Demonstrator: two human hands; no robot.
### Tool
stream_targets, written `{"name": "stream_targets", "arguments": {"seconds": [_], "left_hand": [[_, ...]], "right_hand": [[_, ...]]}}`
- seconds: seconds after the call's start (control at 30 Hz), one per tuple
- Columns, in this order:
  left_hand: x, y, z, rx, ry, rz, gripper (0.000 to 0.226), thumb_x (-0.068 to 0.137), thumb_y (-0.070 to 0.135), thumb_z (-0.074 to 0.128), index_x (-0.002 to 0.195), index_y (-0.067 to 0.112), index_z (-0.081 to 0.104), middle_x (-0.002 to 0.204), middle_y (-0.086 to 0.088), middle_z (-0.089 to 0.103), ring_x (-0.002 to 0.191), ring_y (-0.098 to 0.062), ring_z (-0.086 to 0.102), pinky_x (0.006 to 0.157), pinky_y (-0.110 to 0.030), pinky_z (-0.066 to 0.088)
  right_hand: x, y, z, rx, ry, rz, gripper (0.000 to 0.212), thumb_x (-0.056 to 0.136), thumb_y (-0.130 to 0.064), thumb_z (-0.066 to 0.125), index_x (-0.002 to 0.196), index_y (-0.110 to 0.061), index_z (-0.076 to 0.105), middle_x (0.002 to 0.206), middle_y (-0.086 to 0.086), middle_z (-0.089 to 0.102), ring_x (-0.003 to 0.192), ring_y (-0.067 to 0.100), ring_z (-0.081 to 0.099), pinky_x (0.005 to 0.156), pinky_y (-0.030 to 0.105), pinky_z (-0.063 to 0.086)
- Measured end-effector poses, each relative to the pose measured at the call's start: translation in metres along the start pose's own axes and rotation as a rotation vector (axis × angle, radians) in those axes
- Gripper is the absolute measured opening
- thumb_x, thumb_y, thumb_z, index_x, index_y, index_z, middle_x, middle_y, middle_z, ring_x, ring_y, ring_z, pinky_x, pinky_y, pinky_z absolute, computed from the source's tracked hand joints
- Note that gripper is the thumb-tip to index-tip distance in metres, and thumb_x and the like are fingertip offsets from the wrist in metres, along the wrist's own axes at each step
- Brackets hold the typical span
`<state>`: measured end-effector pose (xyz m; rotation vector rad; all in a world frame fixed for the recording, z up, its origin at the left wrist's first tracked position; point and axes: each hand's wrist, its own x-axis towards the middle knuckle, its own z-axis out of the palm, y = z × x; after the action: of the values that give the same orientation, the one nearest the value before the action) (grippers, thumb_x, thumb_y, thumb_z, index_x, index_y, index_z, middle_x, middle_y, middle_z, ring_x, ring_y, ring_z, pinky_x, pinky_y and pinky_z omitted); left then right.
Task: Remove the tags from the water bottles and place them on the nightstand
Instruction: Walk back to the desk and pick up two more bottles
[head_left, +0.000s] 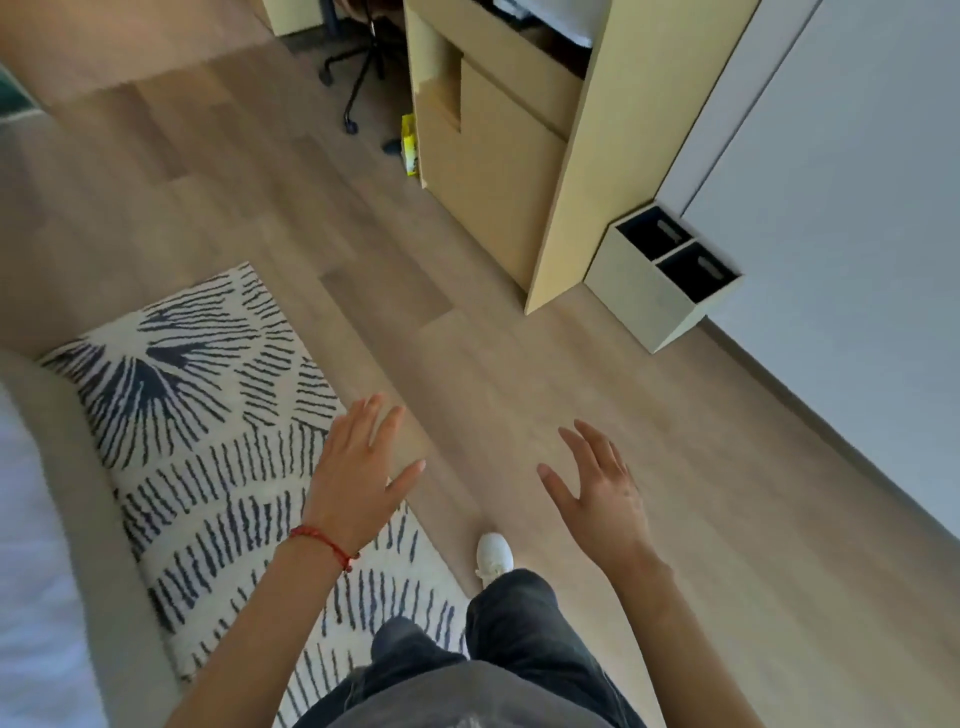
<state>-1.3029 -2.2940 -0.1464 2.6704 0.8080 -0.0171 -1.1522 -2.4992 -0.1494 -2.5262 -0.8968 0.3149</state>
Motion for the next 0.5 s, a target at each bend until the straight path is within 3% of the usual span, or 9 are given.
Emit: {"name": "stream_targets", "arguments": {"seconds": [0.17,0.33,0.5], "left_hand": [[0.061,-0.005,-0.026,-0.020,0.085,-0.145,0.091,0.084,0.068,0.004,0.134,0.001,0.040,0.143,-0.023,0.037,0.135,-0.040,0.029,0.110,-0.048,0.022],[0.095,-0.019,-0.037,0.000,0.079,-0.235,0.088,0.086,0.064,0.003,0.132,0.000,0.042,0.141,-0.024,0.040,0.132,-0.041,0.034,0.108,-0.047,0.019],[0.146,-0.065,-0.037,-0.036,0.065,-0.310,0.101,0.076,0.072,-0.013,0.139,0.007,0.031,0.150,-0.016,0.026,0.140,-0.032,0.019,0.113,-0.040,0.010]], "right_hand": [[0.113,-0.008,-0.018,-0.042,-0.075,-0.190,0.046,0.089,-0.035,0.058,0.127,-0.010,0.053,0.138,0.011,0.048,0.127,0.029,0.046,0.102,0.041,0.038],[0.189,-0.032,-0.006,-0.048,-0.155,-0.312,0.046,0.089,-0.035,0.058,0.129,-0.012,0.051,0.141,0.010,0.046,0.130,0.027,0.042,0.103,0.038,0.037],[0.257,-0.068,0.031,-0.054,-0.274,-0.374,0.049,0.092,-0.044,0.047,0.132,-0.016,0.046,0.146,0.004,0.038,0.134,0.020,0.034,0.106,0.034,0.031]]}}
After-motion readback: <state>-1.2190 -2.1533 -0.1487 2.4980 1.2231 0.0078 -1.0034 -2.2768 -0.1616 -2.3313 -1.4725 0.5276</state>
